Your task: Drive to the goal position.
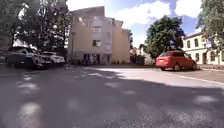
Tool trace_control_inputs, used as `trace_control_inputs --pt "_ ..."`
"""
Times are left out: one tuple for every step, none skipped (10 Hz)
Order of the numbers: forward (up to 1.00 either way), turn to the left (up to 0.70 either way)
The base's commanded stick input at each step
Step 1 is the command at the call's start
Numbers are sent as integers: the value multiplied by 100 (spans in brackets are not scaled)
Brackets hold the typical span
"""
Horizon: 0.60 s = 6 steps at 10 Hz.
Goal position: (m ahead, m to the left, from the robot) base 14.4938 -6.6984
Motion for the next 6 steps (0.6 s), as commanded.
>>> trace_control_inputs --pt "85 0" --pt "85 0" --pt "85 0" --pt "85 0" --pt "85 0" --pt "85 -16"
